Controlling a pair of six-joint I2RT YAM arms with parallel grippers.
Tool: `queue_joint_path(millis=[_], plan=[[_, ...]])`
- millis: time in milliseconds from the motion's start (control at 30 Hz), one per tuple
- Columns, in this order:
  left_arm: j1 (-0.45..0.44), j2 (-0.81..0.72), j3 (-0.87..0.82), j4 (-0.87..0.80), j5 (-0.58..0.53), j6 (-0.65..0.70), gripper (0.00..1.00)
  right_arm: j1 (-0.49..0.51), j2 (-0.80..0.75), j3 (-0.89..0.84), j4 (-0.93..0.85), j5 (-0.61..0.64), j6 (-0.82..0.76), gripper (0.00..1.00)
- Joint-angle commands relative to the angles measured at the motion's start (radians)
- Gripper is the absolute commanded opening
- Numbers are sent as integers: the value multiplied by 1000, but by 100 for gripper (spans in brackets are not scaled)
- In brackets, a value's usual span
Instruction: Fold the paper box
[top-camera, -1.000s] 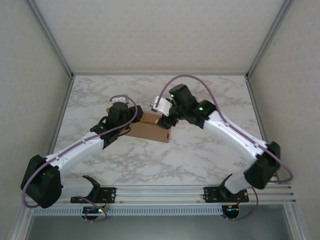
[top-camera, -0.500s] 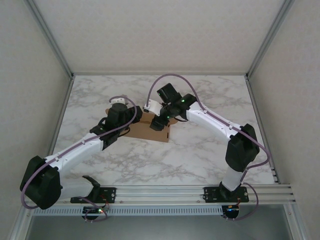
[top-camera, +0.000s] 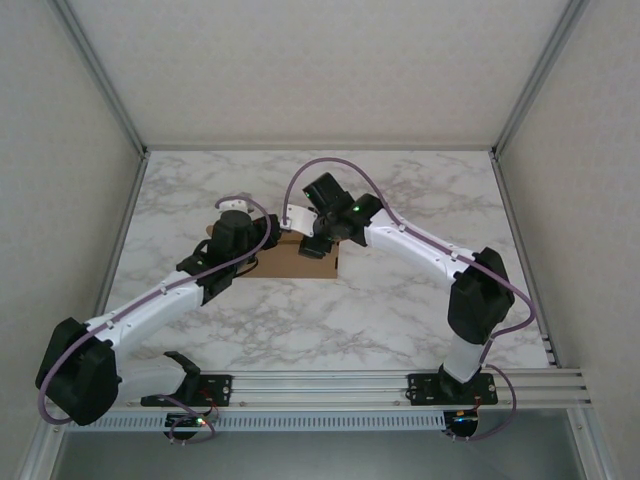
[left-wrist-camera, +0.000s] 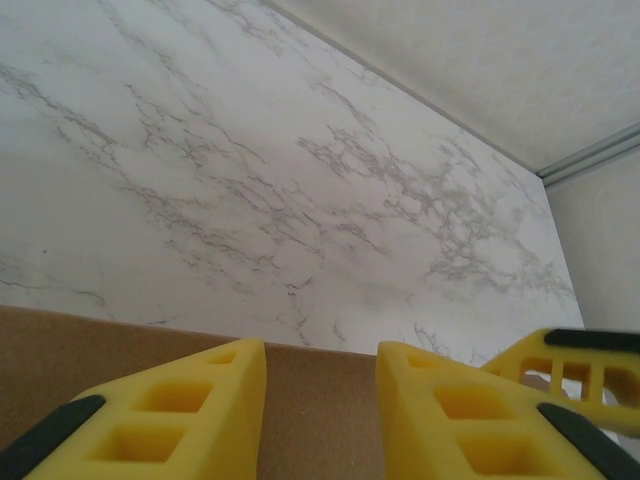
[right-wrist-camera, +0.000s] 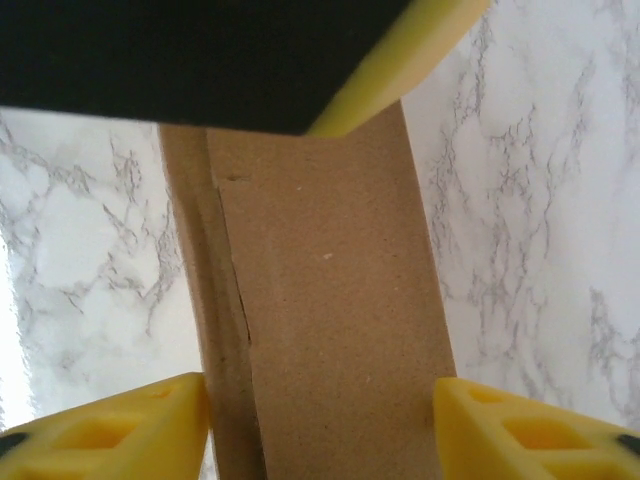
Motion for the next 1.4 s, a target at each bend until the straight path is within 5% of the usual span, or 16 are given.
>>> queue_joint_path(millis=[0, 133, 233, 300, 400, 533, 933, 1133, 1367], plan=[[-8, -6, -32, -83, 17, -26, 35, 25, 15, -44, 9, 27, -37, 48], [-8, -20, -33, -88, 13, -27, 35, 25, -11, -67, 21, 26, -45, 31], [-8, -25, -43, -85, 12, -31, 35, 27, -28, -79, 28, 14, -42, 28], [-8, -25, -51, -84, 13, -33, 35, 26, -48, -84, 38, -3, -38, 34], [-8, -34, -66, -80, 13, -38, 35, 20, -103, -91, 71, -37, -29, 59], [-8, -59, -89, -68, 4, -45, 34, -7, -144, -75, 116, -114, 6, 72], [-9, -59, -96, -54, -1, -41, 34, -17, 69, 109, -37, -223, -1, 81], [-9, -56, -94, -54, -1, -39, 34, -17, 119, 118, -57, -254, 10, 76], [-9, -68, -90, -50, 4, -42, 35, -17, 119, 93, -4, -211, 30, 41]])
